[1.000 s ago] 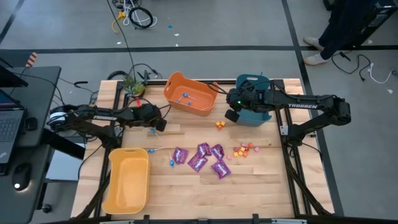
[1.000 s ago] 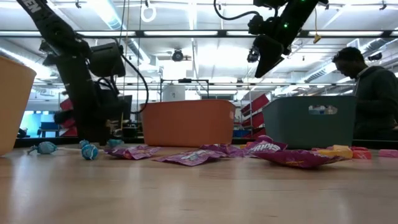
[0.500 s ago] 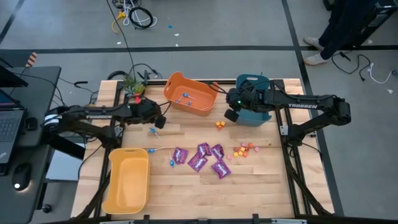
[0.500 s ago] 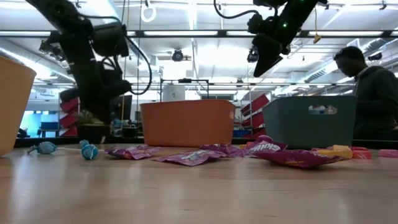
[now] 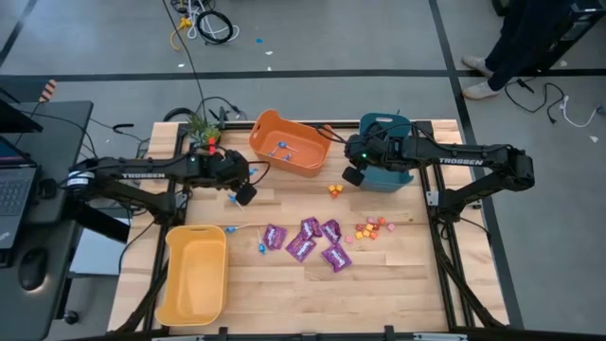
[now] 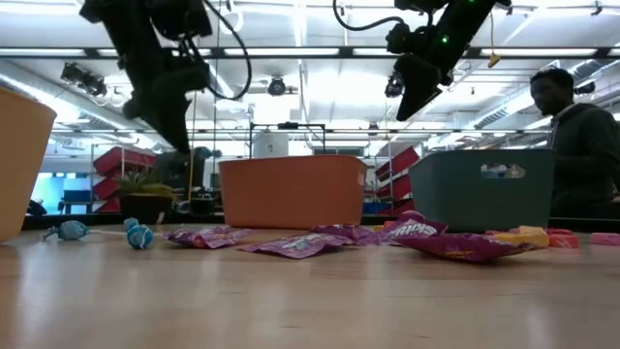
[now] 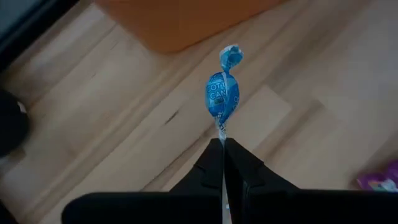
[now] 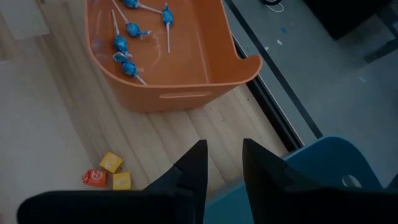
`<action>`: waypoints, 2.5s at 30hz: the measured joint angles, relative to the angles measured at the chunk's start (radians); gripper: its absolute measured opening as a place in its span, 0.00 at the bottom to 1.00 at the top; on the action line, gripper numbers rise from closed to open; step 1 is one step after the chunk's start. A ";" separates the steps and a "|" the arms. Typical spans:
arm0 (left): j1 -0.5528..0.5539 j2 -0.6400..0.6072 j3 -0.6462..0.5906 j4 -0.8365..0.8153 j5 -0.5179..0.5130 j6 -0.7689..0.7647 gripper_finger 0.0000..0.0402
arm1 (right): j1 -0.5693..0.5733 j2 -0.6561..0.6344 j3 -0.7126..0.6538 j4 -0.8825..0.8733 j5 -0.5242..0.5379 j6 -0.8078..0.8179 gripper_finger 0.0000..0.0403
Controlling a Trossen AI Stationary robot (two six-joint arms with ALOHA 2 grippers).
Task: Sort candy
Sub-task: Put the blue candy into the orange bin
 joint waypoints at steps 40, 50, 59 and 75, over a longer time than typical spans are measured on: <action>0.298 0.151 0.053 0.609 0.104 0.431 0.00 | 0.000 0.000 0.000 0.026 0.000 -0.042 0.22; 0.402 0.245 0.053 0.630 0.136 0.441 0.00 | 0.000 0.000 0.000 0.025 0.000 -0.041 0.22; 0.419 0.297 0.053 0.629 0.174 0.433 0.01 | 0.000 0.000 0.000 0.025 0.000 -0.041 0.22; 0.419 0.306 0.052 0.623 0.210 0.384 0.16 | 0.000 0.001 0.000 0.029 -0.001 -0.027 0.22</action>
